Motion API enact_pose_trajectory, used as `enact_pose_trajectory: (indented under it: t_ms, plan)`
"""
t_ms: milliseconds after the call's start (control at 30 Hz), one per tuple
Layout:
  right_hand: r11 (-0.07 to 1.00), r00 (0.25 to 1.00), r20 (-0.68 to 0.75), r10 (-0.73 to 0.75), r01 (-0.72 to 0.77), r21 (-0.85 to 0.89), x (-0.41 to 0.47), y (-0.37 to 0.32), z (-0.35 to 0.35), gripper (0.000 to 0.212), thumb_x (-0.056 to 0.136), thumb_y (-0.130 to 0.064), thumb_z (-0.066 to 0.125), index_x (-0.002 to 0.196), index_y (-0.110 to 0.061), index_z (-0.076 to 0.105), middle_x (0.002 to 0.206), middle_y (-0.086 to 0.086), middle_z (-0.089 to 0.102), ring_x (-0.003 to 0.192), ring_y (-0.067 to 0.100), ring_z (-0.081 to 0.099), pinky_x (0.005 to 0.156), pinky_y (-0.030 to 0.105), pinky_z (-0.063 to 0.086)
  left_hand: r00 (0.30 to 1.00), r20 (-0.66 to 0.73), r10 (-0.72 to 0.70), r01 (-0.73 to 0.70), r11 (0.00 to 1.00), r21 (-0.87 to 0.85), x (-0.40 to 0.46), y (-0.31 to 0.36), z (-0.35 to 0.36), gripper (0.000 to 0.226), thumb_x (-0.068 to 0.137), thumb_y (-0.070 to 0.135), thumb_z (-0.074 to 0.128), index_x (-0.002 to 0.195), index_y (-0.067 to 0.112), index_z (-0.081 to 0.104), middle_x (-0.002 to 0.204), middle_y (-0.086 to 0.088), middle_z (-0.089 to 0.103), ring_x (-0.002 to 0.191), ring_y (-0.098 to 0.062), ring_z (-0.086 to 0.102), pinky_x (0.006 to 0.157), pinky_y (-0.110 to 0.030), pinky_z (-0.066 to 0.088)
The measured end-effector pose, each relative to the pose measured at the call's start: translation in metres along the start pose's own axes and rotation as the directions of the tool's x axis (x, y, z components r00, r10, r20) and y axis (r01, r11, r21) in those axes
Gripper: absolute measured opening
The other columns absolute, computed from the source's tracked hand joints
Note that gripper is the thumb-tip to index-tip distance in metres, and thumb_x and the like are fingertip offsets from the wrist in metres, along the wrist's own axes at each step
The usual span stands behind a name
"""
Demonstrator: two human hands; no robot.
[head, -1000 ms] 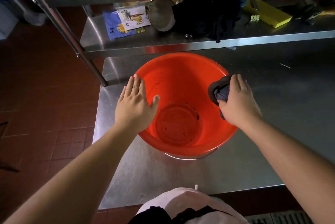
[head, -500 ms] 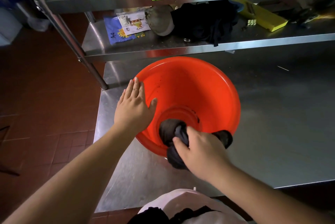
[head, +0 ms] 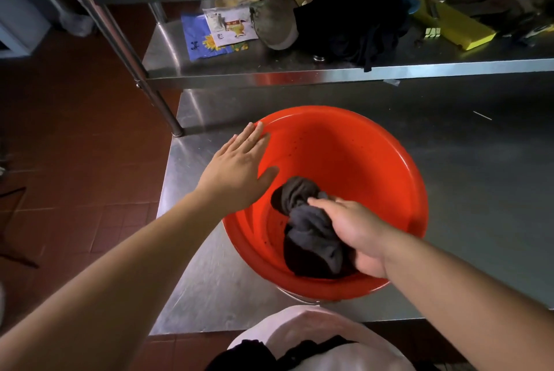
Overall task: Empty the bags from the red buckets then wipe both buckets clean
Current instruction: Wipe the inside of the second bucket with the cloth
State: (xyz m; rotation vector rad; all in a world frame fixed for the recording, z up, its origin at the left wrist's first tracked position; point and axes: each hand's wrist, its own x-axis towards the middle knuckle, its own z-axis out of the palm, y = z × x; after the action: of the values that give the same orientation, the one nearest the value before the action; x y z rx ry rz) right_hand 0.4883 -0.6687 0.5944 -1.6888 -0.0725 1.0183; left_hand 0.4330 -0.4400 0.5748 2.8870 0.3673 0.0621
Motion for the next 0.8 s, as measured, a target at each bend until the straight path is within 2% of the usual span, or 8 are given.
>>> enact_pose_trajectory:
  t_ms: [100, 167, 300, 367, 500, 600, 667, 800]
  plan:
    - [0.979, 0.992, 0.125, 0.032, -0.056, 0.195, -0.003, -0.005, -0.018, 0.020, 0.100, -0.019, 0.059, 0.114, -0.015, 0.072, 0.110, 0.009, 0.076, 0.106, 0.025, 0.072, 0.096, 0.040, 0.056, 0.999, -0.041, -0.029, 0.026, 0.998, -0.065, -0.004, 0.001, -0.006, 0.074, 0.106, 0.055, 0.041, 0.168, 0.019, 0.023, 0.177, 0.002, 0.008, 0.163, -0.013, -0.004, 0.133, -0.039, 0.004]
    - [0.988, 0.976, 0.218, 0.003, -0.037, 0.153, -0.007, -0.004, -0.024, 0.022, 0.102, -0.021, 0.057, 0.119, -0.022, 0.071, 0.113, 0.008, 0.076, 0.108, 0.024, 0.071, 0.098, 0.044, 0.055, 0.995, -0.077, -0.070, 0.065, 0.996, -0.060, -0.018, 0.003, -0.008, 0.075, 0.104, 0.060, 0.031, 0.168, 0.021, 0.023, 0.176, 0.004, 0.009, 0.163, -0.012, -0.004, 0.132, -0.035, -0.001]
    - [0.929, 0.927, 0.349, -0.137, 0.243, -0.280, -0.010, 0.003, -0.021, 0.039, 0.103, -0.030, 0.056, 0.141, -0.037, 0.053, 0.136, -0.016, 0.062, 0.129, 0.000, 0.053, 0.114, 0.031, 0.038, 0.985, -0.021, -0.168, 0.164, 0.976, -0.142, -0.044, 0.019, -0.001, 0.076, 0.105, 0.064, 0.012, 0.168, 0.023, 0.015, 0.176, 0.007, 0.002, 0.161, -0.008, -0.012, 0.132, -0.032, -0.004]
    - [0.811, 0.874, 0.485, -0.039, 0.311, -0.495, -0.007, 0.006, -0.013, 0.052, 0.104, -0.035, 0.052, 0.152, -0.045, 0.033, 0.145, -0.020, 0.048, 0.134, -0.005, 0.042, 0.115, 0.021, 0.030, 0.975, -0.021, -0.223, 0.217, 0.962, -0.164, -0.044, 0.023, 0.001, 0.071, 0.108, 0.059, 0.012, 0.168, 0.021, 0.015, 0.176, 0.006, 0.003, 0.161, -0.006, -0.011, 0.132, -0.032, -0.004]
    - [0.738, 0.828, 0.519, 0.214, 0.211, -0.641, 0.009, 0.014, 0.004, 0.029, 0.107, -0.033, 0.044, 0.133, -0.042, 0.054, 0.127, -0.005, 0.064, 0.116, 0.011, 0.057, 0.108, 0.034, 0.042, 0.966, -0.018, -0.258, 0.254, 0.958, -0.136, -0.041, 0.025, 0.004, 0.063, 0.113, 0.049, 0.016, 0.168, 0.019, 0.015, 0.177, 0.004, 0.004, 0.162, -0.008, -0.009, 0.133, -0.037, 0.002]
    - [0.742, 0.804, 0.483, 0.347, 0.080, -0.666, 0.033, 0.021, 0.014, 0.024, 0.106, -0.030, 0.044, 0.101, -0.035, 0.067, 0.089, -0.014, 0.075, 0.078, 0.001, 0.066, 0.072, 0.018, 0.053, 0.961, -0.018, -0.277, 0.273, 0.955, -0.114, -0.041, 0.028, 0.005, 0.063, 0.113, 0.048, 0.017, 0.168, 0.018, 0.016, 0.177, 0.003, 0.005, 0.162, -0.009, -0.008, 0.133, -0.038, 0.003]
    - [0.682, 0.780, 0.441, 0.444, 0.025, -0.731, 0.050, 0.029, 0.023, 0.027, 0.105, -0.028, 0.042, 0.103, -0.020, 0.068, 0.067, -0.018, 0.070, 0.056, -0.003, 0.062, 0.049, 0.009, 0.043, 0.959, -0.038, -0.280, 0.275, 0.956, -0.099, -0.039, 0.032, 0.005, 0.063, 0.113, 0.047, 0.018, 0.168, 0.016, 0.019, 0.177, 0.001, 0.008, 0.163, -0.011, -0.005, 0.133, -0.039, 0.005]
    - [0.479, 0.804, 0.348, 0.481, 0.091, -0.873, 0.091, 0.053, 0.041, 0.018, 0.100, -0.017, 0.044, 0.103, -0.021, 0.061, 0.096, 0.005, 0.061, 0.083, 0.020, 0.057, 0.070, 0.026, 0.050, 0.957, -0.047, -0.285, 0.281, 0.956, -0.082, -0.038, 0.034, 0.000, 0.065, 0.112, 0.048, 0.018, 0.167, 0.014, 0.021, 0.176, -0.002, 0.011, 0.163, -0.013, -0.001, 0.133, -0.040, 0.008]
